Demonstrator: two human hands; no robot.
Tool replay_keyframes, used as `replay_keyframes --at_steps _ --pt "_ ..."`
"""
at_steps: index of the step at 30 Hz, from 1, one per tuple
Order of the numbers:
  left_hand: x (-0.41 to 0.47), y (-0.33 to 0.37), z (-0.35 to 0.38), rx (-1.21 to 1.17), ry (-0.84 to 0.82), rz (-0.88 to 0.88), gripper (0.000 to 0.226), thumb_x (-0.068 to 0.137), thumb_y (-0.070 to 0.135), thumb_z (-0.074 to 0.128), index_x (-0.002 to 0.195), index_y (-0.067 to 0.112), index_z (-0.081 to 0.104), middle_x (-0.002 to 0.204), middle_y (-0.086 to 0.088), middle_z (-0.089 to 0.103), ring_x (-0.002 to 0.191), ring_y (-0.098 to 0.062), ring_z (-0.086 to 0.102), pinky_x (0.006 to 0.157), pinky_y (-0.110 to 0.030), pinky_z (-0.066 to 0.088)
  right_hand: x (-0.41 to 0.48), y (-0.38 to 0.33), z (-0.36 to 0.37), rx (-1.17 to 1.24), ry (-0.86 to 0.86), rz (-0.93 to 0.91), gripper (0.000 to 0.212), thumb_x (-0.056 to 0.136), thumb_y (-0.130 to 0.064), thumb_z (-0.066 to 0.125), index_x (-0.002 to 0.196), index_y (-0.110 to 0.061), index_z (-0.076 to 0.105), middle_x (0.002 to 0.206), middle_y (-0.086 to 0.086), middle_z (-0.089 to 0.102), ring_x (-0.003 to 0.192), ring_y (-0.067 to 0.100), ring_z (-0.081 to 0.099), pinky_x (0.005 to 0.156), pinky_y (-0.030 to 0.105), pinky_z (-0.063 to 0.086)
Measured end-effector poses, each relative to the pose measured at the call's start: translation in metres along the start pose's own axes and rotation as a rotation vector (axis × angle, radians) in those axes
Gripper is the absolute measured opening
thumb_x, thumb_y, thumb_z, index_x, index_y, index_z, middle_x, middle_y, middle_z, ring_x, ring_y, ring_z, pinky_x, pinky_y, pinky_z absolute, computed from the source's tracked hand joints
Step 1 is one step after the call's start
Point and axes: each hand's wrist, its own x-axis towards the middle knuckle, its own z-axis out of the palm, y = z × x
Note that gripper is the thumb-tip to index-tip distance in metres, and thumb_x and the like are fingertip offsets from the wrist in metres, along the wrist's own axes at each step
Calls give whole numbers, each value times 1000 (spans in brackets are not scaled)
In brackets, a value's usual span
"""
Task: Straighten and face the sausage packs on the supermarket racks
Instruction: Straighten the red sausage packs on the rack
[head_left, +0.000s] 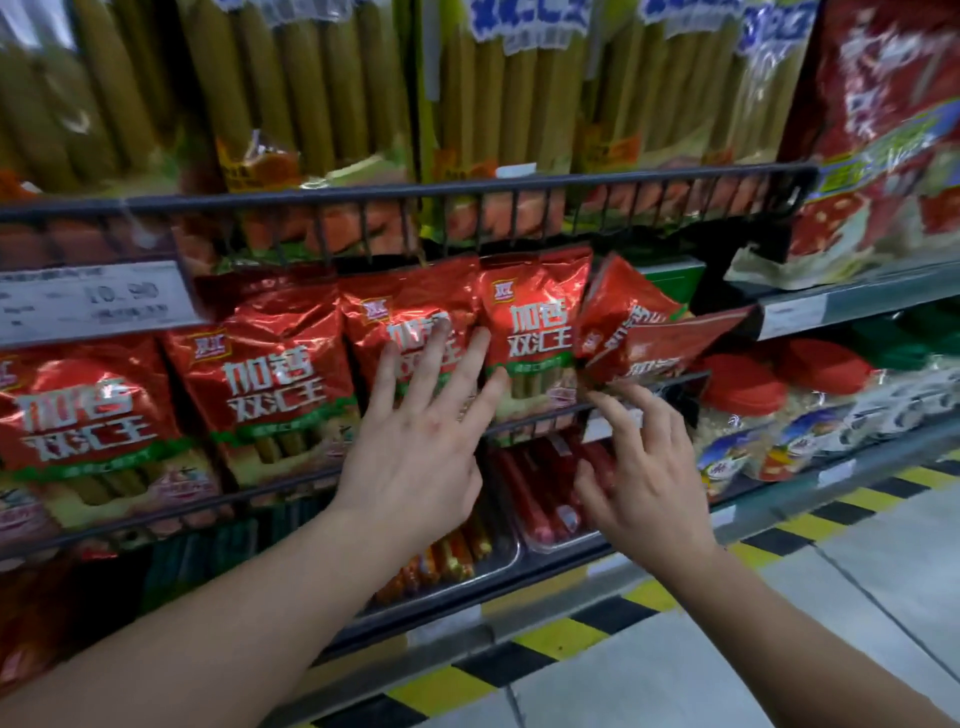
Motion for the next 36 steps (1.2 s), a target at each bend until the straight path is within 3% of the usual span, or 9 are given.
replay_keyframes --at_steps 4,8,12,17,20,24,28,33,36 --pt "30 19 5 11 -12 23 77 93 42 43 156 25 1 162 -6 -21 147 -33 -23 116 -60 -10 4 39 -3 88 94 153 48 83 -17 68 123 0 47 129 20 46 123 37 46 99 46 42" --pt "54 39 5 -124 59 37 79 89 47 52 154 15 22 163 -10 13 151 -29 5 120 -54 10 28 77 -9 220 149 285 47 88 -12 64 129 -1 44 133 18 46 127 33 44 104 38 36" --pt "78 65 -4 -475 168 -15 75 92 48 55 152 16 25 156 -4 31 146 -22 26 118 -38 24 58 109 -12 306 71 267 55 95 -14 58 145 -11 36 145 8 45 135 24 40 108 30 32" --pt "105 87 -14 -767 203 -26 66 90 35 65 147 28 32 138 8 42 121 -16 49 95 -39 49 84 125 -7 355 -42 134 72 87 -11 58 153 -21 30 147 8 46 137 25 39 109 34 35" --pt "115 91 -15 -758 220 -5 56 89 21 68 140 28 45 124 8 50 105 -18 57 85 -43 51 91 128 -4 360 -109 135 78 81 -19 55 154 -28 29 145 9 47 134 28 40 106 33 35" --pt "122 89 -13 -728 231 -21 35 90 18 67 122 23 54 109 7 60 95 -14 58 80 -37 49 97 127 -2 234 -116 145 75 86 -21 63 153 -31 31 138 12 45 127 35 38 96 47 44" --pt "128 88 -14 -796 240 -70 26 92 19 65 114 23 52 101 11 62 87 -7 57 73 -26 45 102 122 0 6 -125 219 61 89 -30 59 146 -18 39 138 11 43 119 36 42 74 43 46" --pt "140 84 -12 -835 291 -211 23 91 20 67 101 26 46 73 17 56 65 5 56 54 -12 38 97 128 5 141 -16 384 44 97 -38 55 130 -11 44 126 11 53 102 41 56 65 37 32" --pt "146 83 -12 -853 318 -294 23 91 20 67 102 24 47 76 17 57 66 4 58 55 -21 44 96 131 4 161 -4 437 39 100 -39 49 128 -13 42 127 9 55 101 43 59 67 38 33"
